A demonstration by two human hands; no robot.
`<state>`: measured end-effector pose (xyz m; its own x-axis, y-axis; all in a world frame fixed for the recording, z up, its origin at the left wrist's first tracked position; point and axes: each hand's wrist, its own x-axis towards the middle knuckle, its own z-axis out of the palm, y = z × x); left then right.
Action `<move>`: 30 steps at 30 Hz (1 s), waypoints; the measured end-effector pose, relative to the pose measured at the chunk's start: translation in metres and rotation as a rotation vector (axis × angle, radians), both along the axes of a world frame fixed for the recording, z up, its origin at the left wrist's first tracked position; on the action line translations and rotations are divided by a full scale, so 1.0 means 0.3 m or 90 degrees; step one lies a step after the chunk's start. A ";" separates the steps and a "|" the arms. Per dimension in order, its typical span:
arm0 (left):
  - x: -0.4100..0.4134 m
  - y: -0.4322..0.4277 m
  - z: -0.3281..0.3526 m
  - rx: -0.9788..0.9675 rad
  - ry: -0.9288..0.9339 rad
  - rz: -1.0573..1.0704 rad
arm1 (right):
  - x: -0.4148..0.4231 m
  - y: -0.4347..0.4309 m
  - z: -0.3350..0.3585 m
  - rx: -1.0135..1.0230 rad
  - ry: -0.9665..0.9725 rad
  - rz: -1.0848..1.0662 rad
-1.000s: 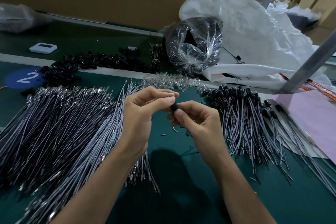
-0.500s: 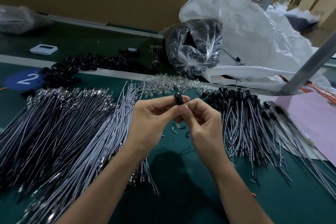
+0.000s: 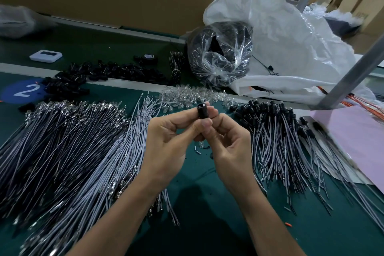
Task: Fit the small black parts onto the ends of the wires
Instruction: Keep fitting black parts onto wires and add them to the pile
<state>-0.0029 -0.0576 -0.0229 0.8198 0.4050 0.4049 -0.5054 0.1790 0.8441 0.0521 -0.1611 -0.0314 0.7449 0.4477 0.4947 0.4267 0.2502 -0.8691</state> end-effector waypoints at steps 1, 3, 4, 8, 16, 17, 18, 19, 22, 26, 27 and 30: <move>0.001 0.001 0.000 -0.002 0.011 0.002 | 0.001 -0.002 -0.004 -0.010 -0.007 -0.011; 0.006 -0.001 0.002 -0.011 0.054 0.007 | 0.004 -0.008 -0.016 -0.036 -0.021 -0.052; 0.010 -0.003 0.004 -0.014 0.079 0.011 | 0.005 -0.009 -0.022 -0.044 -0.025 -0.074; 0.019 -0.005 0.000 -0.015 0.107 0.035 | 0.003 0.001 -0.031 -0.043 -0.023 -0.111; 0.002 -0.020 0.002 -0.009 0.055 0.081 | -0.010 0.015 -0.023 -0.046 -0.046 -0.075; 0.000 -0.023 0.003 -0.015 0.051 0.082 | -0.012 0.016 -0.023 -0.042 -0.046 -0.070; -0.002 -0.026 0.005 -0.024 0.047 0.082 | -0.015 0.018 -0.023 -0.039 -0.047 -0.067; -0.004 -0.028 0.007 -0.033 0.043 0.085 | -0.017 0.020 -0.021 -0.036 -0.049 -0.065; -0.007 -0.036 0.014 -0.073 0.036 0.092 | -0.024 0.026 -0.021 -0.027 -0.061 -0.065; -0.009 -0.047 0.019 -0.147 0.061 0.069 | -0.027 0.034 -0.033 -0.026 -0.057 -0.080; -0.009 -0.048 0.019 -0.170 0.067 0.055 | -0.027 0.035 -0.036 -0.026 -0.054 -0.086; -0.005 -0.047 0.016 -0.223 0.075 0.016 | -0.028 0.036 -0.039 -0.026 -0.051 -0.097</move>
<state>-0.0045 -0.0718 -0.0181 0.8406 0.5229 0.1410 -0.4159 0.4565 0.7865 0.0438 -0.1502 -0.0431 0.7647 0.3539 0.5385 0.5250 0.1424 -0.8391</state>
